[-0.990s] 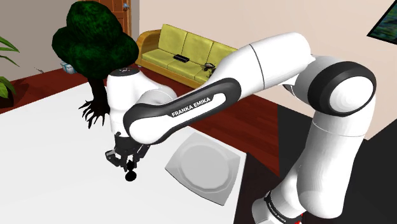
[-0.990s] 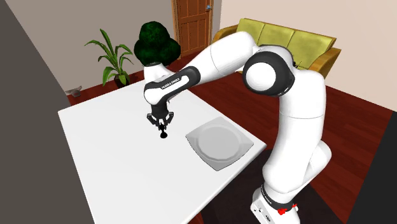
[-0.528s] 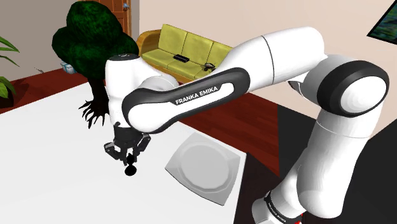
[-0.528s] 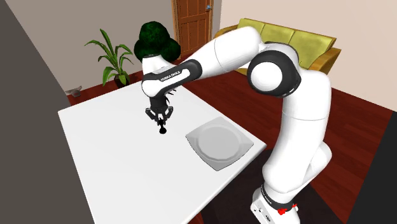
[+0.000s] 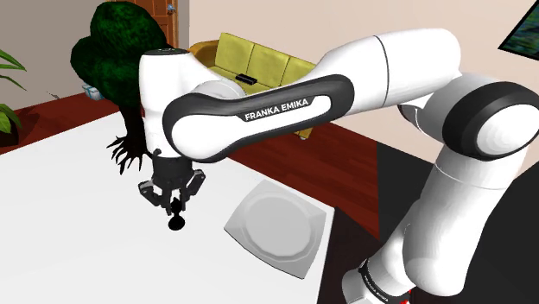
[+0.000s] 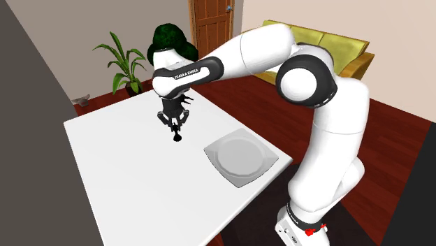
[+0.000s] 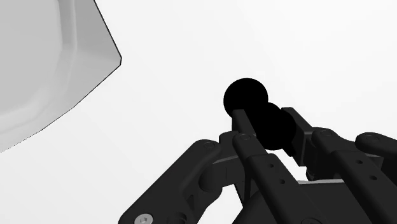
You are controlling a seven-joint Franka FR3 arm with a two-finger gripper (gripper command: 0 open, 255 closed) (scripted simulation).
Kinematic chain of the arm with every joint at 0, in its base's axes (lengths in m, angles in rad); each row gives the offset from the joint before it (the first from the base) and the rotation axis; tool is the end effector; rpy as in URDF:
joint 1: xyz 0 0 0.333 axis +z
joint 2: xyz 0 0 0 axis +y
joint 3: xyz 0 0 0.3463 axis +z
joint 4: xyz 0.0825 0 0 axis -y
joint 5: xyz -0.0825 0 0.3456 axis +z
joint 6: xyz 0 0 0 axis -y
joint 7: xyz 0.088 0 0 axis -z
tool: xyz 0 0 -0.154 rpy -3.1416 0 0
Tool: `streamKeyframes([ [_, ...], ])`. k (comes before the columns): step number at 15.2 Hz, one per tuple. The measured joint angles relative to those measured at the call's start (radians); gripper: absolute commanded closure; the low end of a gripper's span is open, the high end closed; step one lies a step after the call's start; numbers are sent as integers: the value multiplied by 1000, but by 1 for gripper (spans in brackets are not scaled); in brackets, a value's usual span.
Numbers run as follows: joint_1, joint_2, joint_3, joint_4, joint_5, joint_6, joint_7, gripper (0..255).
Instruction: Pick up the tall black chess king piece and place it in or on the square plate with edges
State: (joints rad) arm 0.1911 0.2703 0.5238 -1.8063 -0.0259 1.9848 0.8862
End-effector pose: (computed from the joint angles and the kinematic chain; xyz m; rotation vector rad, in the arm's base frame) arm 0.4564 0.3670 0.4074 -3.0871 0.2666 0.1832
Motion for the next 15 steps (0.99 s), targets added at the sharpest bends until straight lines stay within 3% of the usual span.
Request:
streamKeyframes([
  [3,-9,-22,1,0,11,-20,-10,255],
  [10,-99,-286,-24,-278,147,13,-175,255],
  [15,-126,-481,-80,-461,229,5,-307,255],
])
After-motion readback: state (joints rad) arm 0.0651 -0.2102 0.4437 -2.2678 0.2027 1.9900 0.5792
